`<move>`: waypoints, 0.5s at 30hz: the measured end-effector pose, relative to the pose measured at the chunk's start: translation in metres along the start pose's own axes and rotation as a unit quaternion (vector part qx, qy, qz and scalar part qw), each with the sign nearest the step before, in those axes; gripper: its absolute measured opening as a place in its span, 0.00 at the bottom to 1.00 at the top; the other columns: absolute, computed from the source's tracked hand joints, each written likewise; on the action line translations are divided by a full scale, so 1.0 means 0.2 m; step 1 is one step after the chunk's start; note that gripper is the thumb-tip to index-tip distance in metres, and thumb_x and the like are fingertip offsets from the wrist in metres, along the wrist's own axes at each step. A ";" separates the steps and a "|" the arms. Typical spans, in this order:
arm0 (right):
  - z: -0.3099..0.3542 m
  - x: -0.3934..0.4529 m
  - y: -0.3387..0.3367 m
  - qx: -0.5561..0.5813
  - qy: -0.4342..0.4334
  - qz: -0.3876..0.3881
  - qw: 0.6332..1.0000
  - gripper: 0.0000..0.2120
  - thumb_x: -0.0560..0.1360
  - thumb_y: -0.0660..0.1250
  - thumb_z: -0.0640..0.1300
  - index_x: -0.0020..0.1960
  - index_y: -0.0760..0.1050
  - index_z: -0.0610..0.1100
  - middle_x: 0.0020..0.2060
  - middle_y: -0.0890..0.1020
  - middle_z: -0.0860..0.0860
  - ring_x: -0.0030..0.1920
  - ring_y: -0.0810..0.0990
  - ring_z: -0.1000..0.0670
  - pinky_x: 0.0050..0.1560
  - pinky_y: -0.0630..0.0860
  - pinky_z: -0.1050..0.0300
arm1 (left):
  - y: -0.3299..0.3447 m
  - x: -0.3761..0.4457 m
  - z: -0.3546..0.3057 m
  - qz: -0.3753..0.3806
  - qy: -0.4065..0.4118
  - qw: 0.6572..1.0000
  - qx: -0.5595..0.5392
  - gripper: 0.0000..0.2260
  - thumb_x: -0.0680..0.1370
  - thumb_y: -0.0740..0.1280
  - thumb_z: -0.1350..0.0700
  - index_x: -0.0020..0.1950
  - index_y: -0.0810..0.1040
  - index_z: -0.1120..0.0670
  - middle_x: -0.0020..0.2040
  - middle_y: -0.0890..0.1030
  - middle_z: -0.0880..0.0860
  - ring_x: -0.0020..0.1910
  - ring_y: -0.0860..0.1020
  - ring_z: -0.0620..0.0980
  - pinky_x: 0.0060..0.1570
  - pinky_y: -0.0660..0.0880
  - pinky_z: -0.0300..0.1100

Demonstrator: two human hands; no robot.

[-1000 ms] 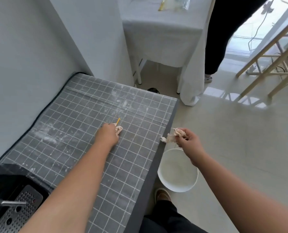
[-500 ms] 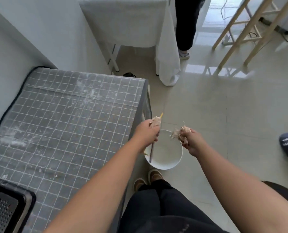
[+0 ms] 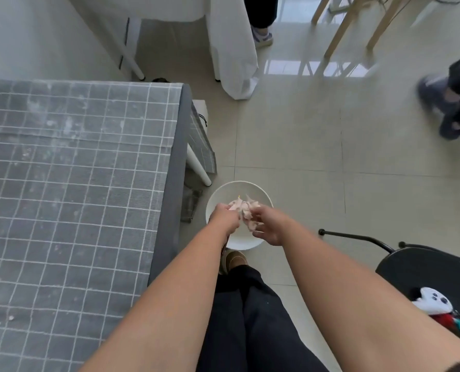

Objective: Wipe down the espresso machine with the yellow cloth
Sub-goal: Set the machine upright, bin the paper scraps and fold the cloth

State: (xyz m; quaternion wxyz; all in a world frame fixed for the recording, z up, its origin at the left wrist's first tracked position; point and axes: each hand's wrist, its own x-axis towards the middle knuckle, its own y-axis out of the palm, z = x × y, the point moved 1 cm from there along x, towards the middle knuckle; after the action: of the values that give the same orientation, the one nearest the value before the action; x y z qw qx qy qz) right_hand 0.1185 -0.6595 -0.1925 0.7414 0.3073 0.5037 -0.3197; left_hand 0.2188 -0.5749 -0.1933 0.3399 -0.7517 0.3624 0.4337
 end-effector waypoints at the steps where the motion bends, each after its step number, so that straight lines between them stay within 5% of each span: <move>1: -0.01 0.03 0.01 0.011 0.012 0.014 1.000 0.11 0.79 0.59 0.46 0.60 0.73 0.46 0.50 0.78 0.50 0.45 0.77 0.49 0.49 0.71 0.54 | 0.02 0.04 0.01 -0.001 -0.005 1.000 -0.001 0.18 0.67 0.63 0.55 0.56 0.71 0.53 0.46 0.78 0.56 0.44 0.77 0.56 0.44 0.74 0.44; 3: -0.02 0.07 0.01 0.032 0.027 0.020 0.999 0.18 0.80 0.58 0.52 0.68 0.68 0.48 0.64 0.71 0.50 0.65 0.71 0.43 0.66 0.66 0.47 | 0.03 0.06 0.00 -0.010 -0.015 1.000 -0.015 0.18 0.68 0.64 0.50 0.57 0.71 0.51 0.51 0.78 0.56 0.51 0.77 0.58 0.55 0.75 0.53; 5: -0.02 0.07 0.00 0.034 0.026 0.013 0.999 0.22 0.80 0.57 0.54 0.73 0.64 0.48 0.73 0.64 0.49 0.72 0.64 0.41 0.72 0.60 0.44 | 0.04 0.05 -0.02 -0.019 -0.013 0.999 -0.025 0.17 0.72 0.63 0.48 0.58 0.74 0.53 0.54 0.78 0.57 0.53 0.76 0.58 0.59 0.73 0.55; 9: -0.02 0.05 -0.03 0.032 0.012 -0.014 0.999 0.25 0.81 0.56 0.55 0.75 0.60 0.48 0.74 0.63 0.45 0.70 0.66 0.40 0.71 0.61 0.42 | -0.01 -0.01 -0.02 -0.045 -0.010 0.997 -0.054 0.12 0.74 0.61 0.47 0.52 0.76 0.52 0.52 0.79 0.57 0.52 0.77 0.59 0.59 0.73 0.54; 13: 0.03 -0.01 -0.05 0.019 -0.011 -0.030 0.999 0.22 0.80 0.58 0.53 0.71 0.66 0.47 0.66 0.73 0.43 0.62 0.75 0.41 0.63 0.70 0.47 | -0.09 -0.12 -0.04 -0.047 0.020 0.996 -0.075 0.08 0.76 0.59 0.48 0.42 0.75 0.49 0.52 0.80 0.56 0.53 0.77 0.58 0.60 0.73 0.54; 15: 0.07 -0.09 -0.02 0.013 -0.035 -0.031 0.999 0.19 0.80 0.60 0.51 0.69 0.69 0.47 0.60 0.77 0.43 0.57 0.78 0.43 0.57 0.72 0.49 | -0.14 -0.22 -0.06 -0.027 0.047 0.994 -0.095 0.08 0.78 0.59 0.48 0.46 0.76 0.48 0.53 0.80 0.53 0.51 0.77 0.53 0.57 0.73 0.48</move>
State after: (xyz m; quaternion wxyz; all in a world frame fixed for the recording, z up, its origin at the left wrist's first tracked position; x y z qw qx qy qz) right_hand 0.1176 -0.6705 -0.1727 0.7442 0.2897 0.4829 -0.3593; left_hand 0.2318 -0.5591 -0.1427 0.2618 -0.8095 0.3145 0.4210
